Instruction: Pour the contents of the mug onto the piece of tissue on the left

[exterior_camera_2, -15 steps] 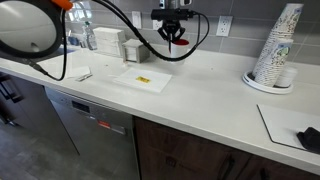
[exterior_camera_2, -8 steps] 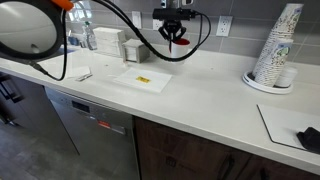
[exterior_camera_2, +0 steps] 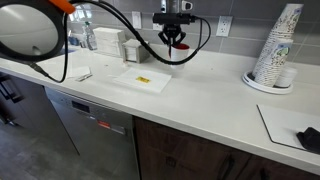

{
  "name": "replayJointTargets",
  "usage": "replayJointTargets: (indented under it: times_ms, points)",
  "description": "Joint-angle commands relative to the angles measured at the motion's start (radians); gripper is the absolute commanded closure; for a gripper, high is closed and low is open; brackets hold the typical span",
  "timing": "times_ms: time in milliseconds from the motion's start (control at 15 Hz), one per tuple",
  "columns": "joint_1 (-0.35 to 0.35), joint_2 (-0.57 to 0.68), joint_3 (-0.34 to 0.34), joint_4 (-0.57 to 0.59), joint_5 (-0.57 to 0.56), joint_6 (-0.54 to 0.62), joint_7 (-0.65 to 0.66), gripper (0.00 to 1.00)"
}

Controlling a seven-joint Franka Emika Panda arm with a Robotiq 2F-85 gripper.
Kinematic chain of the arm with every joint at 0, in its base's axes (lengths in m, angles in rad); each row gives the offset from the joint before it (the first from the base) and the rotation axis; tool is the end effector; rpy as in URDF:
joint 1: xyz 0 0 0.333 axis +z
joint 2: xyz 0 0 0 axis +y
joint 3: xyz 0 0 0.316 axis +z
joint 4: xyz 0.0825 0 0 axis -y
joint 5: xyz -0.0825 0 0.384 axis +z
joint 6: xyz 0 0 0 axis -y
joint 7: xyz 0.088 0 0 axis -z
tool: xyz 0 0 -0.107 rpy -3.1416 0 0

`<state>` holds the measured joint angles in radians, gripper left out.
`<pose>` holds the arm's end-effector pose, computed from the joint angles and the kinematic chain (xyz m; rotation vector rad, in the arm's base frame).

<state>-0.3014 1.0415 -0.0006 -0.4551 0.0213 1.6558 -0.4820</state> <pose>0.7598 -0.2342 0.4404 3.0782 0.2781 0.2402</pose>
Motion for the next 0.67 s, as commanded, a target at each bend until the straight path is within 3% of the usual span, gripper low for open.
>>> replayJointTargets:
  times_ms: [0,600]
  points:
    - [0.007,0.007,-0.013,0.009,-0.030,-0.058,-0.041,0.98]
    - [0.055,0.076,-0.008,0.027,-0.027,0.001,0.003,0.98]
